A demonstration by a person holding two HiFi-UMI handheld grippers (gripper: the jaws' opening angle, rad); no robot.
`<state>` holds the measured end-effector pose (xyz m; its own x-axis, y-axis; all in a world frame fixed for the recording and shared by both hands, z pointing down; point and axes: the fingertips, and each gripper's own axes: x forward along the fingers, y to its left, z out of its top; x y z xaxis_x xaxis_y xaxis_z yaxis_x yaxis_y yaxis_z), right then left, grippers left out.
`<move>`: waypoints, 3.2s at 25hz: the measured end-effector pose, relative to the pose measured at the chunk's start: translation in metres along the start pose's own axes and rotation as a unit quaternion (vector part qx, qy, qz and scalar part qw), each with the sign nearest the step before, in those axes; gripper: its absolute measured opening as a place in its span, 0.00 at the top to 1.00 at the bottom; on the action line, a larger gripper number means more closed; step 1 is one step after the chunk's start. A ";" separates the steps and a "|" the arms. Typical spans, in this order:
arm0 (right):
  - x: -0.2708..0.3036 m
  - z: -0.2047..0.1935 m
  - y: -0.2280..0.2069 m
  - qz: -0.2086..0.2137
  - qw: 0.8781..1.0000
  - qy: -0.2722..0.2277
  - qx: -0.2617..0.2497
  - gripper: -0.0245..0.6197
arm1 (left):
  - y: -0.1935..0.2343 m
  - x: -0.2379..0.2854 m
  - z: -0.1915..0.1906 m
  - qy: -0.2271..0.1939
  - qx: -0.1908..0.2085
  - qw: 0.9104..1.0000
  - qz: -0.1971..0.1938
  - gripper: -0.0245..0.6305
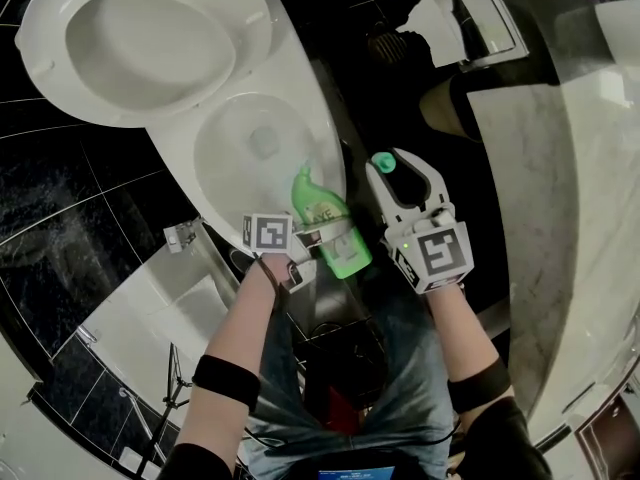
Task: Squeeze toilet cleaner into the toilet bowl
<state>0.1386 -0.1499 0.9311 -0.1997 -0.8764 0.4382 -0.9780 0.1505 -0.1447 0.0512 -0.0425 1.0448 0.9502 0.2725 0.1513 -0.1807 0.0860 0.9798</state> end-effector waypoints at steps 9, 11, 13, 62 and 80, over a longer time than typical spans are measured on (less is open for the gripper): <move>0.005 0.009 -0.005 -0.007 1.000 0.000 0.008 0.73 | -0.005 0.002 0.042 -0.005 0.020 1.000 0.001 0.68; 0.005 0.009 -0.007 -0.010 1.000 -0.004 0.004 0.73 | -0.007 0.002 0.052 -0.012 0.025 1.000 -0.005 0.69; 0.004 0.009 -0.006 -0.010 1.000 0.001 0.010 0.73 | -0.006 0.000 0.061 -0.015 0.028 0.999 -0.004 0.69; 0.039 -0.002 0.050 0.034 0.999 0.023 -0.008 0.73 | 0.013 -0.145 0.160 -0.177 0.046 0.983 0.021 0.69; 0.040 -0.001 0.082 0.069 0.997 0.036 -0.024 0.73 | 0.017 -0.174 0.120 -0.232 0.006 0.973 0.000 0.69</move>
<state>0.0502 -0.1727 0.9377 -0.3355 -0.8109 0.4794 -0.9420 0.2912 -0.1668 -0.0872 -0.2031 1.0505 0.9630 -0.1900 0.1909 -0.1798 0.0741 0.9809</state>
